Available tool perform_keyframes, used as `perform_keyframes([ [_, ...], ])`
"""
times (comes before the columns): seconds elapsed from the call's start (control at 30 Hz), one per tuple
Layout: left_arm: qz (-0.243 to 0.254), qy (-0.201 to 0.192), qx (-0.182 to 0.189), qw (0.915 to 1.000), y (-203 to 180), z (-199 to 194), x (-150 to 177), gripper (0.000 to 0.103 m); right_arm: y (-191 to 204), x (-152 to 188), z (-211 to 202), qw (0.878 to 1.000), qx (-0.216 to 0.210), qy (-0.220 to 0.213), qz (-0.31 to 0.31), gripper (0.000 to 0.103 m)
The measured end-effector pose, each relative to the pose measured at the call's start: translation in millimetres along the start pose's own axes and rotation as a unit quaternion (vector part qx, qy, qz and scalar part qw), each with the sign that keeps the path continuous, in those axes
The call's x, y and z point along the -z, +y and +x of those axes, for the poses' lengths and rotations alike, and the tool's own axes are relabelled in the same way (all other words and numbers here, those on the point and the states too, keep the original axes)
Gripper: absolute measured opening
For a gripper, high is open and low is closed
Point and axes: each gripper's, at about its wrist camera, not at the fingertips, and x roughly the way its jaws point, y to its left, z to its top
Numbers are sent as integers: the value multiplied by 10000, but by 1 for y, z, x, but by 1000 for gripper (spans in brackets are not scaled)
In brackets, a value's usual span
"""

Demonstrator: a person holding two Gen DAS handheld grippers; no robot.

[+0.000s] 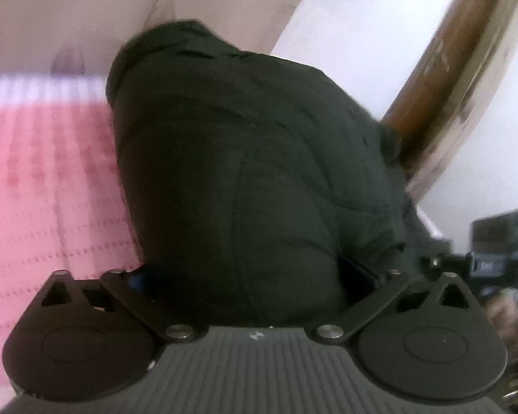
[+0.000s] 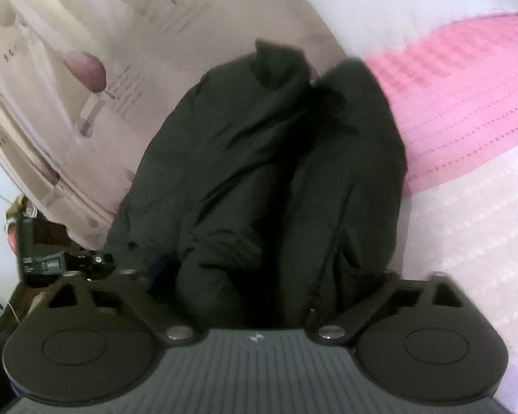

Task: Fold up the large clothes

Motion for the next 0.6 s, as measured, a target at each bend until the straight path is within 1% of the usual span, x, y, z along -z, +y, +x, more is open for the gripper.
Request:
perform_keyframes([
  [0.03,98,-59,-121,9999,-5,-2,1,96,3,1,0,10000,-13,-43,-28,67],
  [0.1,243,-153,-339,9990,-14,-5,3,92,10,5,-4,9997,33,-149,-180,59],
  [0.23,619,-318,-742,9948,-35,-12,5,85,25,7,-8,9986,212,-298,-381,48],
  [0.4,775,-431,-998,9911,-48,-29,4,80,40,11,-11,9983,223,-391,-383,42],
  [0.6,746,-500,-1203,9887,-46,-57,8,77,62,16,-11,9980,33,-466,-414,39],
])
